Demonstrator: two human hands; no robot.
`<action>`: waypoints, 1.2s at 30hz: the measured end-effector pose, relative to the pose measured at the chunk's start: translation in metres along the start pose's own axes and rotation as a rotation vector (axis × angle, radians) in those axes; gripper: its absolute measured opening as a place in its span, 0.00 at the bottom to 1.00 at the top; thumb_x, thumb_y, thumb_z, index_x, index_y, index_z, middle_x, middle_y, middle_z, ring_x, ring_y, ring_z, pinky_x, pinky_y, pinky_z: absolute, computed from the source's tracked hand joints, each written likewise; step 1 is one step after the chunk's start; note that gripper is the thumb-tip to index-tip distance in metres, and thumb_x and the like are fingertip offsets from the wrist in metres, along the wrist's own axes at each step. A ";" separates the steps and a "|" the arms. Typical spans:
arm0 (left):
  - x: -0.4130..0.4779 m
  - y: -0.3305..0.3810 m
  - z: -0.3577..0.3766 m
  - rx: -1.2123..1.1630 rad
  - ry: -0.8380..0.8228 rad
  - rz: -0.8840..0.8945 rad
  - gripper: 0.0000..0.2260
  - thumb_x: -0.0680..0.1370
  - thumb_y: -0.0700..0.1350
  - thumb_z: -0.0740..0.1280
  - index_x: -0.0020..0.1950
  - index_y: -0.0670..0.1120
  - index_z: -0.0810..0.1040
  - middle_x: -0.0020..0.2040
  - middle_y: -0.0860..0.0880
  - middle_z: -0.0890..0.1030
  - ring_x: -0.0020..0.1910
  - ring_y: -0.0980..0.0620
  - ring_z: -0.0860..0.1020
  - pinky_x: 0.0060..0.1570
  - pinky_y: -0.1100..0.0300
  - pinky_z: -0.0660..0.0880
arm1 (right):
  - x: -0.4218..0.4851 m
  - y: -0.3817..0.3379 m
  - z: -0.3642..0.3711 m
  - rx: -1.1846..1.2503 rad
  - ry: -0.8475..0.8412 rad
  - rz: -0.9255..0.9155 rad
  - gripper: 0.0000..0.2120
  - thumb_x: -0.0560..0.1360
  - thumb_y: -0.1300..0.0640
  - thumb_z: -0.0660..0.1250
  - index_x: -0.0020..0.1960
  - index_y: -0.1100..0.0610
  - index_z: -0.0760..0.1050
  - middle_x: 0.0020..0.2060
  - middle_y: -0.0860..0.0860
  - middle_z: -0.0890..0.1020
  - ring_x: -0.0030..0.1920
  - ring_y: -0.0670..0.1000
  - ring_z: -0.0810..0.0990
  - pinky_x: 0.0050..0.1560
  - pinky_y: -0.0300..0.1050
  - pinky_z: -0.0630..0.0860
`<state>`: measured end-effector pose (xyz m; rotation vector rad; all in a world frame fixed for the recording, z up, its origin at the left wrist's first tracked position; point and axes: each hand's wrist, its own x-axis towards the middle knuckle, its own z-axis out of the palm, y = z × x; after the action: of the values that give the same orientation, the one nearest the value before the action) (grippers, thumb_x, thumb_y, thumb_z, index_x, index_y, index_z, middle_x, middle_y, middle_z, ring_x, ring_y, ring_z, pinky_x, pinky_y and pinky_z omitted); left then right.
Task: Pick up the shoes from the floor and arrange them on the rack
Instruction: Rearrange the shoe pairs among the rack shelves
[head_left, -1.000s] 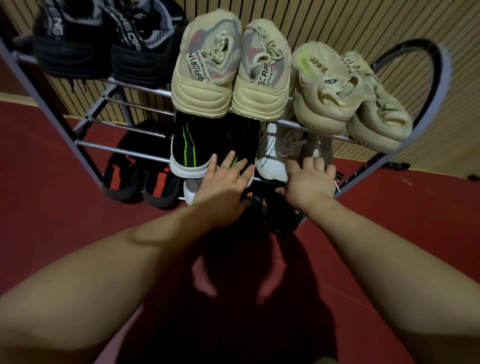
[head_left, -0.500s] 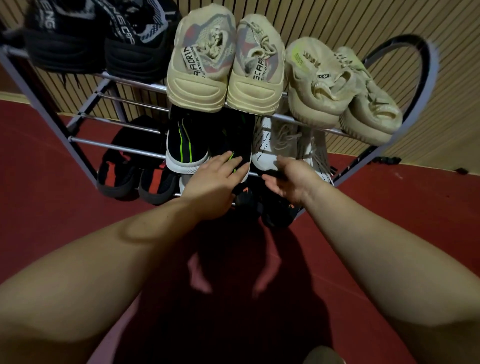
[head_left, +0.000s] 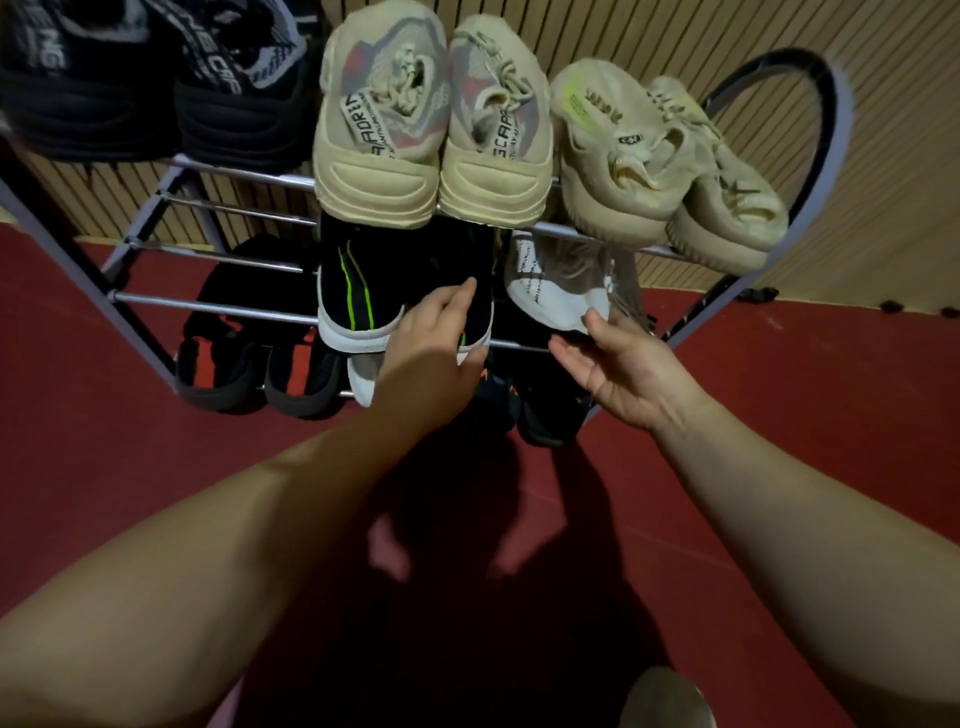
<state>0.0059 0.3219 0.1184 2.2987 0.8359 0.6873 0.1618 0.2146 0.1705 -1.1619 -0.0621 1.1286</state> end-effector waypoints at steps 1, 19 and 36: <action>-0.002 0.003 0.004 -0.014 0.003 -0.002 0.29 0.75 0.51 0.61 0.74 0.42 0.63 0.68 0.41 0.70 0.66 0.41 0.68 0.66 0.52 0.61 | -0.005 0.003 -0.005 -0.003 -0.014 0.002 0.17 0.80 0.64 0.58 0.68 0.57 0.67 0.52 0.56 0.79 0.47 0.55 0.82 0.45 0.45 0.82; -0.034 0.081 0.029 -0.230 0.108 -0.524 0.28 0.80 0.57 0.56 0.77 0.47 0.55 0.73 0.44 0.67 0.72 0.47 0.64 0.69 0.57 0.60 | -0.044 0.042 -0.094 -0.086 -0.322 -0.074 0.35 0.74 0.69 0.64 0.76 0.51 0.55 0.68 0.57 0.72 0.60 0.54 0.77 0.52 0.48 0.80; -0.092 0.119 0.035 -0.735 -0.033 -0.657 0.19 0.79 0.34 0.61 0.54 0.60 0.74 0.49 0.54 0.83 0.47 0.54 0.82 0.44 0.59 0.81 | -0.070 0.065 -0.139 -0.290 -0.533 0.134 0.34 0.77 0.63 0.63 0.76 0.46 0.51 0.63 0.54 0.77 0.60 0.56 0.78 0.53 0.50 0.78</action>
<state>0.0128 0.1704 0.1506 1.2759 1.0294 0.5253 0.1626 0.0647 0.0924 -1.0979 -0.5819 1.5632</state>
